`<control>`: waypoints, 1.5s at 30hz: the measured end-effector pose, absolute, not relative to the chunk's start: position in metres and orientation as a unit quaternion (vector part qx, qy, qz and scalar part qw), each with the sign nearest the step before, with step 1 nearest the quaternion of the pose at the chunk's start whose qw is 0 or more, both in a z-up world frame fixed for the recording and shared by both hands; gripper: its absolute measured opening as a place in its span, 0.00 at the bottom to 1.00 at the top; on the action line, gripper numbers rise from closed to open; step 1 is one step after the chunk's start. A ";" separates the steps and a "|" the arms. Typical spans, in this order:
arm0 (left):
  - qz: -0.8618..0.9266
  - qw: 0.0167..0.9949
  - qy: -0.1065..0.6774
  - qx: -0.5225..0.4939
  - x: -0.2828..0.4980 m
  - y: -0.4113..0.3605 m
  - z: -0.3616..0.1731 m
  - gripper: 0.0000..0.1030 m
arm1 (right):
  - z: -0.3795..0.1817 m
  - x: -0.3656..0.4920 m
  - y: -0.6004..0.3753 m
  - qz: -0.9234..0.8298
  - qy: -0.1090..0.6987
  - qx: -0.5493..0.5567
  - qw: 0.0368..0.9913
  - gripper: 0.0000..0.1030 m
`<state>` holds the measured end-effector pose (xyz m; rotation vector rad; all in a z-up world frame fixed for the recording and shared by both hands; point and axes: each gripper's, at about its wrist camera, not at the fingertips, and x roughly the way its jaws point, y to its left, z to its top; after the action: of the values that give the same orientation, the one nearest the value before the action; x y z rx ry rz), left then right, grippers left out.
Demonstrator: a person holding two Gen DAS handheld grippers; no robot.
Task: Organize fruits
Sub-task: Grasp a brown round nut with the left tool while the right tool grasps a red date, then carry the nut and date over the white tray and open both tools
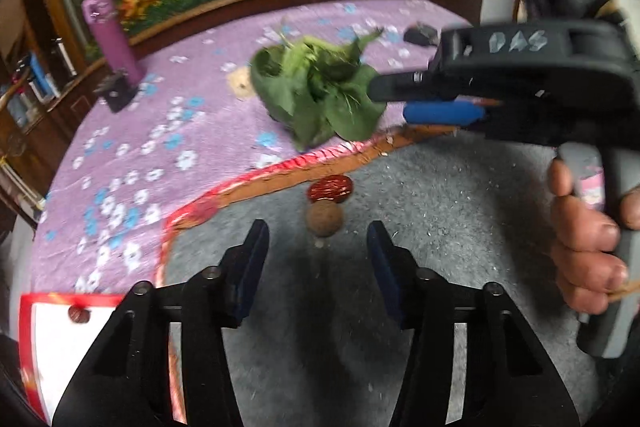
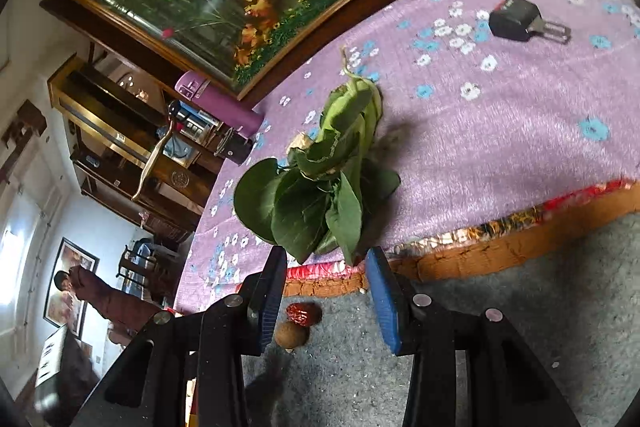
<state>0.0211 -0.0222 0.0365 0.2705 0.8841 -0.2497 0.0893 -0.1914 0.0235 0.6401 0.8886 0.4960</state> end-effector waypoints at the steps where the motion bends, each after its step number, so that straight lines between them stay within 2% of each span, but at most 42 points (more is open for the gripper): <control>1: -0.120 0.885 0.429 0.133 0.024 -0.023 0.034 0.42 | 0.025 0.089 -0.190 0.235 0.417 0.301 0.825 0.39; 3: -0.121 0.880 0.438 0.140 0.034 -0.028 0.029 0.35 | 0.025 0.090 -0.188 0.246 0.421 0.303 0.819 0.39; 5: -0.129 0.876 0.441 0.148 0.039 -0.035 0.024 0.33 | 0.024 0.092 -0.188 0.251 0.424 0.304 0.816 0.39; 8: -0.138 0.870 0.448 0.153 0.039 -0.036 0.017 0.21 | 0.020 0.092 -0.193 0.262 0.427 0.308 0.809 0.39; 9: -0.142 0.870 0.448 0.149 0.039 -0.036 0.017 0.21 | 0.019 0.093 -0.192 0.268 0.429 0.309 0.805 0.39; 16: -0.138 0.878 0.444 0.118 0.030 -0.024 0.022 0.21 | 0.004 0.097 -0.163 0.310 0.470 0.299 0.770 0.39; 26: -0.114 0.894 0.430 0.057 -0.031 0.008 0.042 0.21 | 0.000 0.098 -0.122 0.292 0.480 0.214 0.800 0.39; 29: -0.107 0.898 0.425 0.039 -0.049 0.018 0.049 0.21 | 0.005 0.094 -0.110 0.281 0.474 0.160 0.819 0.34; 32: -0.096 0.901 0.422 0.034 -0.063 0.024 0.052 0.21 | 0.005 0.088 -0.100 0.264 0.464 0.095 0.840 0.21; 35: -0.087 0.904 0.419 0.024 -0.072 0.032 0.055 0.21 | 0.006 0.083 -0.094 0.252 0.455 0.057 0.852 0.19; 38: -0.076 0.905 0.418 0.017 -0.081 0.038 0.056 0.21 | 0.005 0.082 -0.095 0.255 0.457 0.054 0.851 0.19; 45: -0.048 0.911 0.409 0.009 -0.098 0.056 0.061 0.21 | 0.014 0.077 -0.109 0.353 0.468 0.165 0.793 0.18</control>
<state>-0.0979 0.0556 0.0612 0.0181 0.8434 -0.0996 0.0768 -0.1085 0.0144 0.3540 1.0072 0.7582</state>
